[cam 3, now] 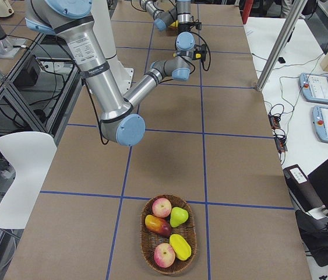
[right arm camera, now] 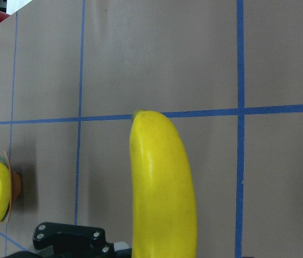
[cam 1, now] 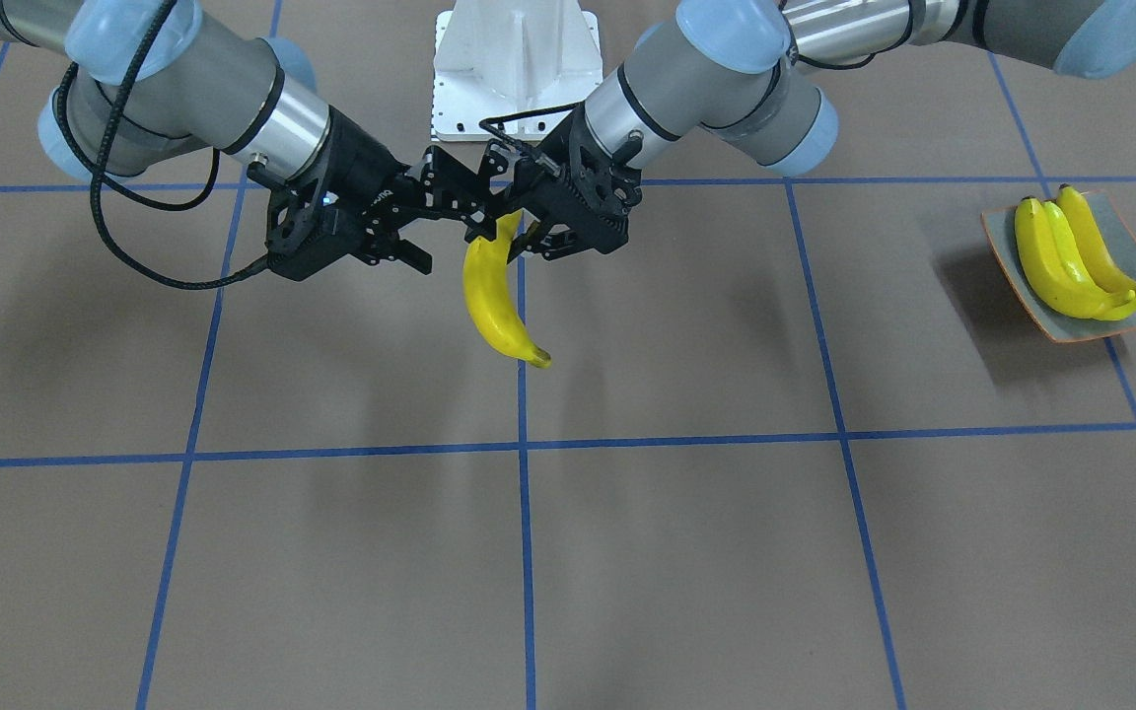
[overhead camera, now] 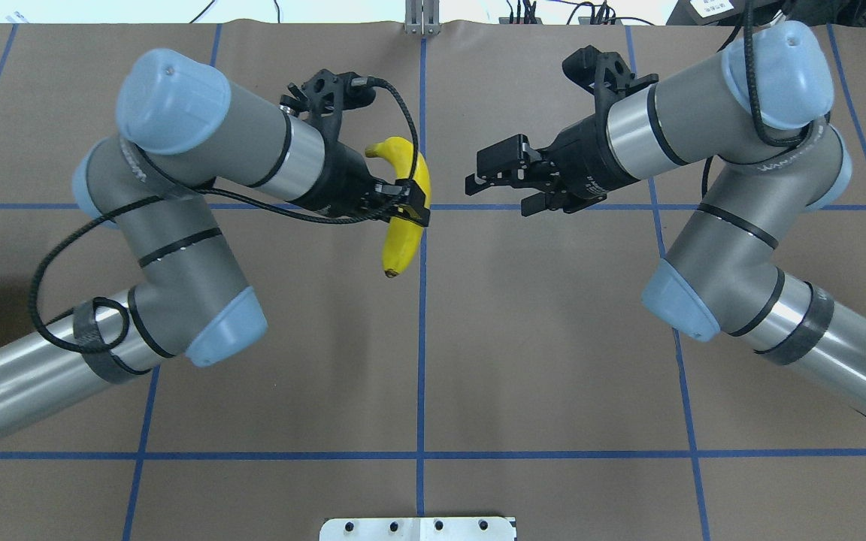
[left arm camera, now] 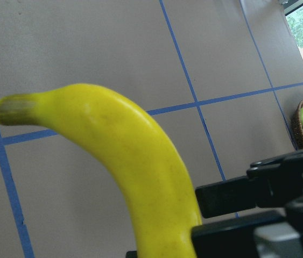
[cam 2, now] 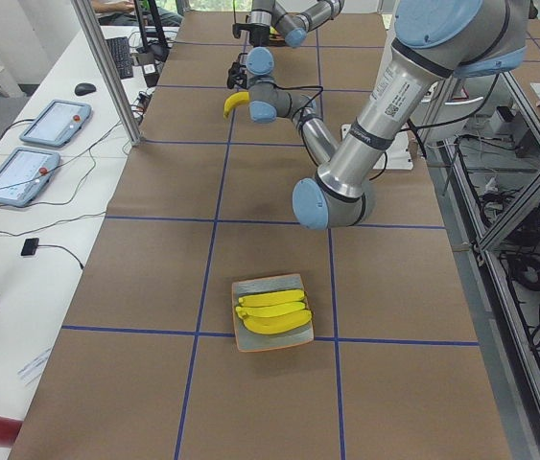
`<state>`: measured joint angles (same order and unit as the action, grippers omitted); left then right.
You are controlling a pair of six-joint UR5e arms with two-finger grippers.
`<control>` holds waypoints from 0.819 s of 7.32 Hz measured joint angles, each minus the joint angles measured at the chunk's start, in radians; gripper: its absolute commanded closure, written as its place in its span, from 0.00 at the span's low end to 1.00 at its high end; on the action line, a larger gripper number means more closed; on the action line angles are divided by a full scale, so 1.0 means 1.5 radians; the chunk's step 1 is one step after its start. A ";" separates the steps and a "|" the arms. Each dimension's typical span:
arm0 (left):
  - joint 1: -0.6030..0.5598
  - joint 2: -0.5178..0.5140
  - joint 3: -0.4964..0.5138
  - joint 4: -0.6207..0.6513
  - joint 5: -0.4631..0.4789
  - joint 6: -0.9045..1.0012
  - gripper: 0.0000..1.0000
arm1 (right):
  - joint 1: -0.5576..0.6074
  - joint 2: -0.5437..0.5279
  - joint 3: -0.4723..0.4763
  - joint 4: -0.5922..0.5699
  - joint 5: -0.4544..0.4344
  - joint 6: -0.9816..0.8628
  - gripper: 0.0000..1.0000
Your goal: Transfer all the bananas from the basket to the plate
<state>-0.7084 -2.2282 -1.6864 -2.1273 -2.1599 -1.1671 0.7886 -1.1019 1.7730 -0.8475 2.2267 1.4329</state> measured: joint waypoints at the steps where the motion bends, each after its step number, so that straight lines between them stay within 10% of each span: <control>1: -0.038 0.035 -0.033 0.066 -0.035 0.034 1.00 | 0.004 -0.034 0.003 0.026 -0.022 0.000 0.00; 3: -0.071 0.089 -0.127 0.286 -0.038 0.137 1.00 | 0.008 -0.095 0.003 0.073 -0.061 -0.001 0.00; 6: -0.064 0.126 -0.239 0.615 0.127 0.303 1.00 | 0.009 -0.122 0.001 0.084 -0.092 -0.002 0.00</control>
<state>-0.8039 -2.0389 -2.0446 -1.2054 -1.9696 -0.7131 0.8016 -1.2854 1.7749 -0.7217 2.0892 1.4298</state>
